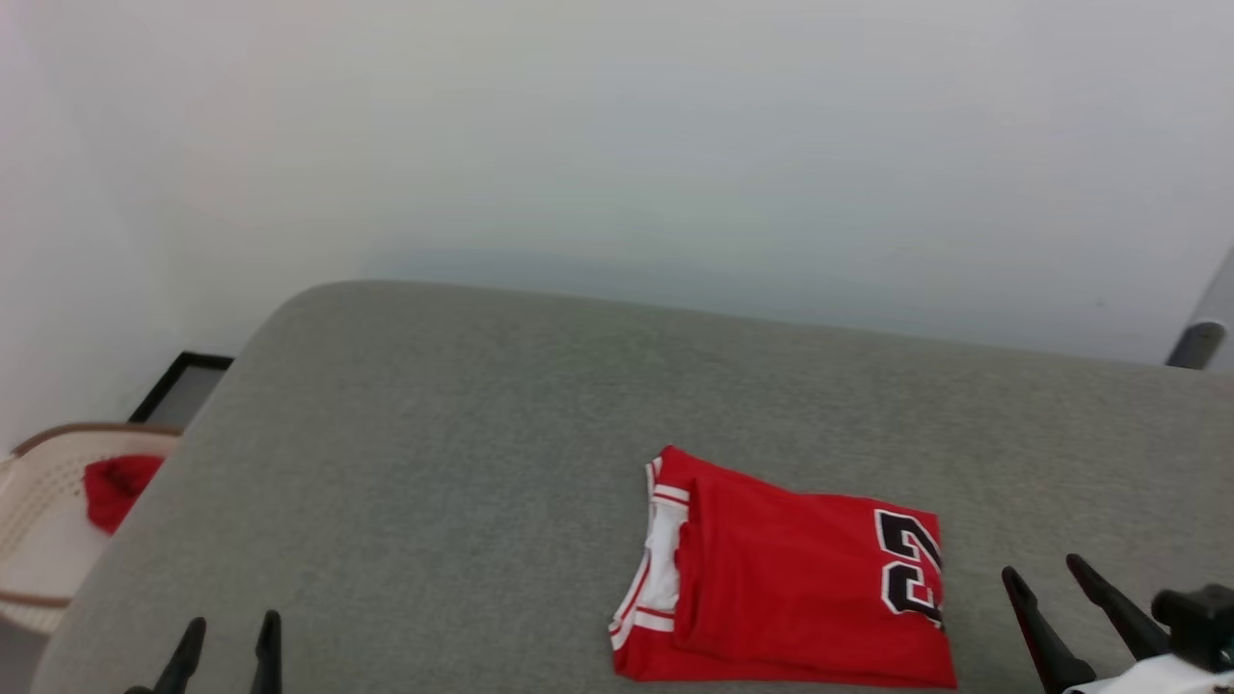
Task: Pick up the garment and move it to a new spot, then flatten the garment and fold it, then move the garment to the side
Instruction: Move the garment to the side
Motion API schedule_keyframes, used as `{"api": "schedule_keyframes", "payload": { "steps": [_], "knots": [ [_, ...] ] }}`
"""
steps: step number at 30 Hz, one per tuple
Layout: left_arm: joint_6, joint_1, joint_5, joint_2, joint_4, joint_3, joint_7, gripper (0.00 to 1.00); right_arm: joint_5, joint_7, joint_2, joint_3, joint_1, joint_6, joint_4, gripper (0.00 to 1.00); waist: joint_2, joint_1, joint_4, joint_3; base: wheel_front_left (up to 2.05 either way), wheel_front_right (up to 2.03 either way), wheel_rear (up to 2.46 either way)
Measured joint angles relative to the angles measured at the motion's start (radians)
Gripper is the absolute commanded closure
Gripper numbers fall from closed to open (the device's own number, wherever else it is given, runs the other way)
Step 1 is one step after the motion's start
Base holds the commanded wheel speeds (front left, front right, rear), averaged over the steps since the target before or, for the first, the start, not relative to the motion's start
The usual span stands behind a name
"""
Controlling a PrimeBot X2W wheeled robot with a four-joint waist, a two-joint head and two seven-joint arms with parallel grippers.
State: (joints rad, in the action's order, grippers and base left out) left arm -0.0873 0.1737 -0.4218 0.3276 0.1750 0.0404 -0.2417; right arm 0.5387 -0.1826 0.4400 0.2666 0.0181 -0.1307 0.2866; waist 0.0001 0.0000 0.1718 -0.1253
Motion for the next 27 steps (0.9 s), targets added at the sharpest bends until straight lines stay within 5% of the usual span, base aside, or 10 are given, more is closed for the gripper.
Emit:
{"api": "schedule_keyframes", "payload": {
  "steps": [17, 27],
  "knots": [
    [-0.01, -0.058, 0.001, -0.032, 0.01, -0.085, 0.007, 0.0, 0.087, 0.375, 0.101, 0.153, 0.215, 0.0, 0.134, 0.0, 0.0, 0.0, 0.104, 0.107, 0.0, 0.0, 0.0],
    [-0.024, -0.149, 0.0, -0.063, 0.064, -0.127, -0.013, 0.0, 0.154, 0.598, 0.091, 0.188, 0.326, 0.0, 0.197, 0.0, 0.0, 0.0, 0.133, 0.215, 0.0, 0.0, 0.0]
  ]
}}
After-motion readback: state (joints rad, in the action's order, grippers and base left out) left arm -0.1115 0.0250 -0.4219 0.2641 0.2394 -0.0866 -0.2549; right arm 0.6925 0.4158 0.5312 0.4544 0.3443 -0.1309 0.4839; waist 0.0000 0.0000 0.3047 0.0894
